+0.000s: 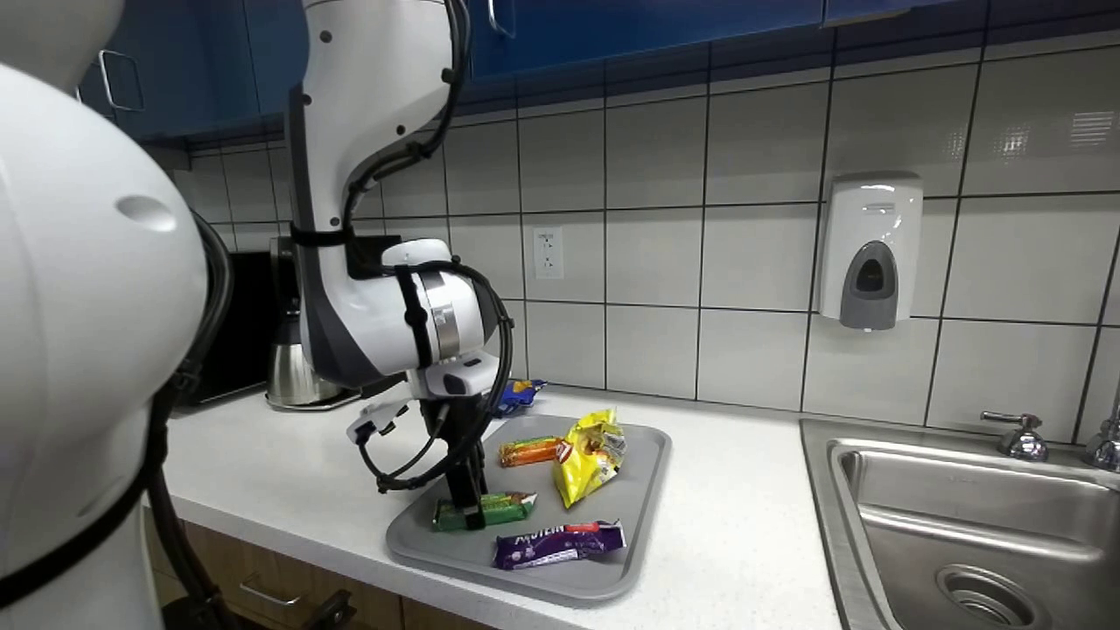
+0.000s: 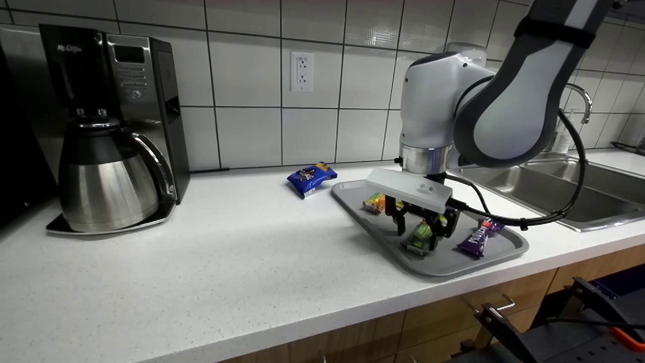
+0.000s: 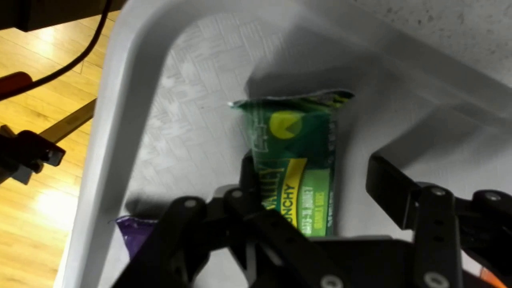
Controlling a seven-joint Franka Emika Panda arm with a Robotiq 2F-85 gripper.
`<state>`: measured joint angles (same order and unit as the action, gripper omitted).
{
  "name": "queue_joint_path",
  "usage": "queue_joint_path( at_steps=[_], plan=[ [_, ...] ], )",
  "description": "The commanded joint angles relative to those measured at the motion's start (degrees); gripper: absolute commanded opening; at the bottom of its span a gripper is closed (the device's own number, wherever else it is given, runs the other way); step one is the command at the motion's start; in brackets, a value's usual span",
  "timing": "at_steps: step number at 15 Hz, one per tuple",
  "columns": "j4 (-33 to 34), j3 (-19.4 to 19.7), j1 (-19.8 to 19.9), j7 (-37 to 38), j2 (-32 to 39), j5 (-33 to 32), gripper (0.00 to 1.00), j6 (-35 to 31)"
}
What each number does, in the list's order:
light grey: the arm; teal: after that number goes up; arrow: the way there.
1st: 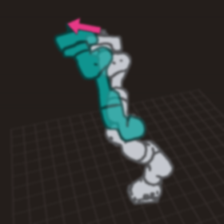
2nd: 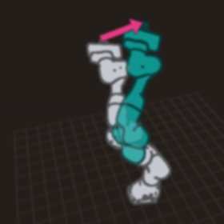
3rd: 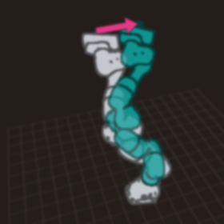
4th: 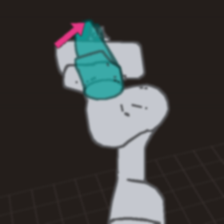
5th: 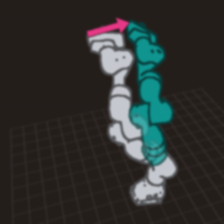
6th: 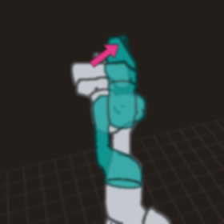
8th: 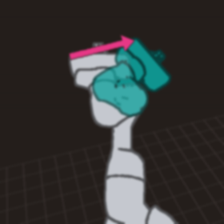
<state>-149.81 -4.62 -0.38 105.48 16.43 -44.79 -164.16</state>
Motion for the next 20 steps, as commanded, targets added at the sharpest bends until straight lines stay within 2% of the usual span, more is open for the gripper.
queue_joint_path(
  at_steps=[1,4,5,14,20],
  plan=[
    [0.07,1.41,-0.89,2.47,0.02,-1.91,0.42,-1.14],
    [-0.26,1.41,-0.81,2.09,-0.99,-1.65,0.20,-0.83],
    [-0.49,1.29,-0.84,1.97,-1.55,-1.53,0.19,-0.72],
    [-1.98,0.10,-1.82,1.32,-6.08,-0.24,0.18,0.73],
    [-2.47,-2.00,-3.22,-0.58,-9.35,1.54,0.18,1.16]
  ],
)
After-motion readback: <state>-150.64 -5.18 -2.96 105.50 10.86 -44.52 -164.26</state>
